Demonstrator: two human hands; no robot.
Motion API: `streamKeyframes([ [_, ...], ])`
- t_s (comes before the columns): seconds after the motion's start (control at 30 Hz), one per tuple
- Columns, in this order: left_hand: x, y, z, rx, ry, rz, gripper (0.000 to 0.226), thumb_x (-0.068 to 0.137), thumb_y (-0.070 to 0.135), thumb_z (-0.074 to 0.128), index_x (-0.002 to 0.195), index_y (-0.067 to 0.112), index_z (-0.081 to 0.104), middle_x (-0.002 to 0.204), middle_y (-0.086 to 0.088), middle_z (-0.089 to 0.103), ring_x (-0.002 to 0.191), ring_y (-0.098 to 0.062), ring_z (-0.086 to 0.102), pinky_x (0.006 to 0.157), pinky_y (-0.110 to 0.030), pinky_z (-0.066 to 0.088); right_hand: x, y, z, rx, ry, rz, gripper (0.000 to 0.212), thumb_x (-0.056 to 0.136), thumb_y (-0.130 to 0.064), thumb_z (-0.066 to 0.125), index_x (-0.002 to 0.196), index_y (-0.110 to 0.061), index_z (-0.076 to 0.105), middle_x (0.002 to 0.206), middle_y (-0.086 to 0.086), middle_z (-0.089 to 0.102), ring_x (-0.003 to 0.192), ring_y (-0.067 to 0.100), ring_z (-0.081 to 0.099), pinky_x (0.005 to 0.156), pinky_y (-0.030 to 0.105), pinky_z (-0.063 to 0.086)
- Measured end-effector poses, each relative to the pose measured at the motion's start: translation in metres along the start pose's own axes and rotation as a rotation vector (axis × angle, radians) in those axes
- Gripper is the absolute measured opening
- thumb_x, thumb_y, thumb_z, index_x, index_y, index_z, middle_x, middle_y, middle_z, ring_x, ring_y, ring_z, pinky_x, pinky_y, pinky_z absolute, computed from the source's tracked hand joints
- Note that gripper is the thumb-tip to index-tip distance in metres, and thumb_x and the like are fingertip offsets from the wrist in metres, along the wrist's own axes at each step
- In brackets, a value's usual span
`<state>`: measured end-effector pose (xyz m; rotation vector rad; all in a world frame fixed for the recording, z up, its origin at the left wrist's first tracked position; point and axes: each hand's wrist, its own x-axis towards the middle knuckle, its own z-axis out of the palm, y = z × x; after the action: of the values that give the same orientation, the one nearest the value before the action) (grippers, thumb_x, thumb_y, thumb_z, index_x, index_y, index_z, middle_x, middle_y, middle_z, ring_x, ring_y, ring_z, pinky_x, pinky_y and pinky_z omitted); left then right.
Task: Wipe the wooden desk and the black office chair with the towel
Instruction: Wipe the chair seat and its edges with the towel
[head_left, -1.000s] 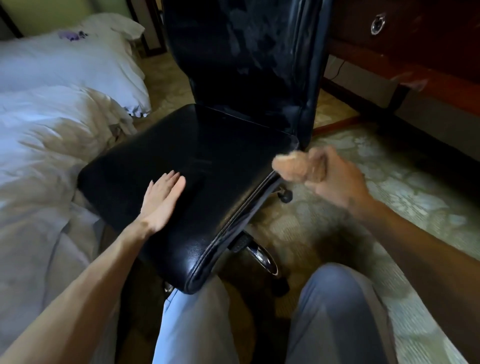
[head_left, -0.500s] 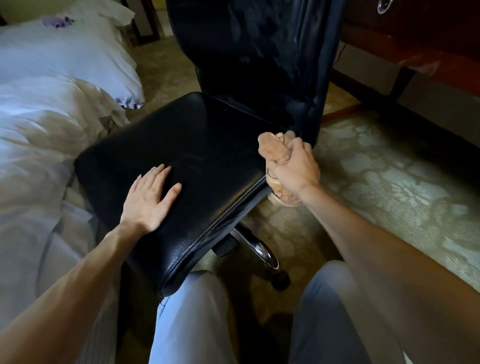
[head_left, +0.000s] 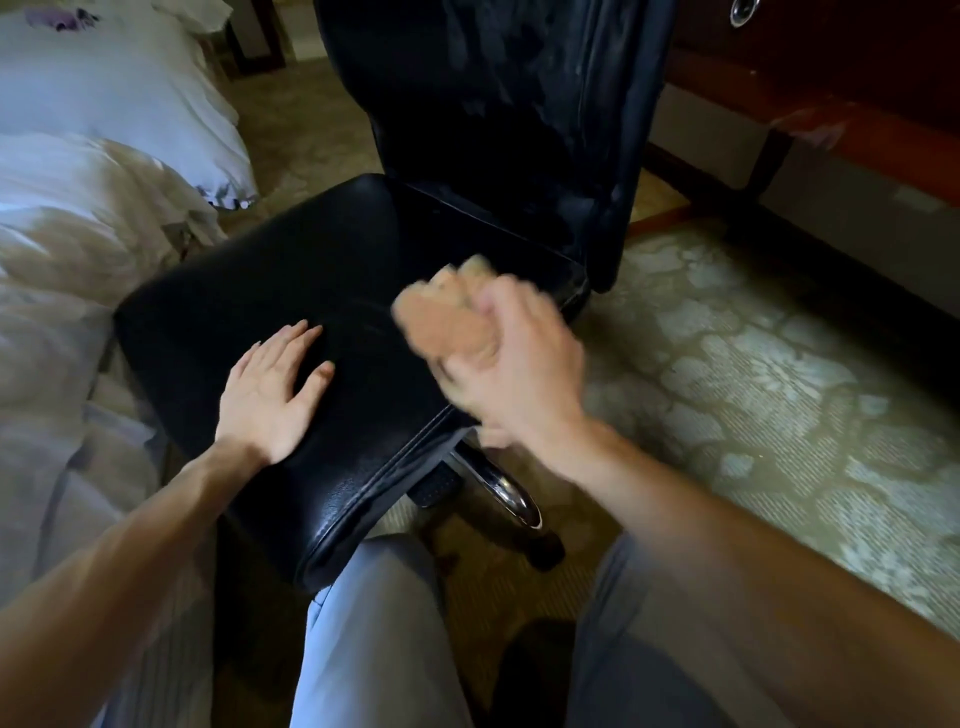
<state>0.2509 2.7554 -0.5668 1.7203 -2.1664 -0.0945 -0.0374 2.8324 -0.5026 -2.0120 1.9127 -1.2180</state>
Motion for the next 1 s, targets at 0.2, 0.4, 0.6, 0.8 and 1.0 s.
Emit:
streamKeyframes([
  [0.2,-0.001,-0.001,-0.002,0.013,-0.010,0.004,0.077,0.093,0.066,0.025,0.155,0.023,0.043,0.164,-0.001,0.037,0.154,-0.015,0.026,0.128,-0.038,0.013,0.064,0.051,0.001,0.187,0.221,0.328,0.074,0.075,-0.048,0.077,0.138,-0.023,0.048,0.148,0.008,0.042,0.136,0.029,0.041,0.105,0.037,0.038],
  [0.4,-0.002,0.005,0.000,-0.008,0.025,-0.027,0.077,0.092,0.067,0.027,0.154,0.025,0.046,0.163,0.000,0.039,0.154,-0.014,0.028,0.128,-0.039,0.015,0.044,0.062,0.040,-0.206,-0.020,0.295,0.070,0.082,-0.050,0.062,0.147,-0.037,0.039,0.163,0.004,0.026,0.149,0.039,0.022,0.115,0.068,0.023],
  [0.6,-0.004,0.013,0.002,-0.007,0.045,-0.053,0.078,0.091,0.066,0.026,0.153,0.024,0.046,0.163,0.000,0.039,0.154,-0.013,0.027,0.128,-0.038,0.014,0.068,0.077,0.019,-0.018,-0.098,0.492,0.082,0.083,-0.047,0.066,0.152,-0.023,0.027,0.148,0.024,0.036,0.134,0.044,0.040,0.102,0.045,0.042],
  [0.8,-0.005,0.023,0.007,0.001,0.058,-0.094,0.079,0.090,0.067,0.026,0.153,0.023,0.047,0.163,0.001,0.039,0.154,-0.013,0.026,0.128,-0.037,0.013,0.018,0.018,0.025,-0.197,-0.206,0.219,0.069,0.079,-0.055,0.066,0.139,-0.029,0.043,0.131,0.015,0.053,0.114,0.037,0.059,0.090,0.044,0.052],
  [1.0,-0.005,0.027,0.004,-0.007,0.051,-0.085,0.085,0.087,0.072,0.024,0.153,0.023,0.046,0.164,0.001,0.038,0.154,-0.013,0.025,0.128,-0.037,0.012,0.040,0.026,0.000,-0.093,-0.084,0.188,0.063,0.080,-0.053,0.068,0.137,-0.040,0.047,0.122,0.001,0.055,0.102,0.028,0.063,0.087,0.043,0.055],
])
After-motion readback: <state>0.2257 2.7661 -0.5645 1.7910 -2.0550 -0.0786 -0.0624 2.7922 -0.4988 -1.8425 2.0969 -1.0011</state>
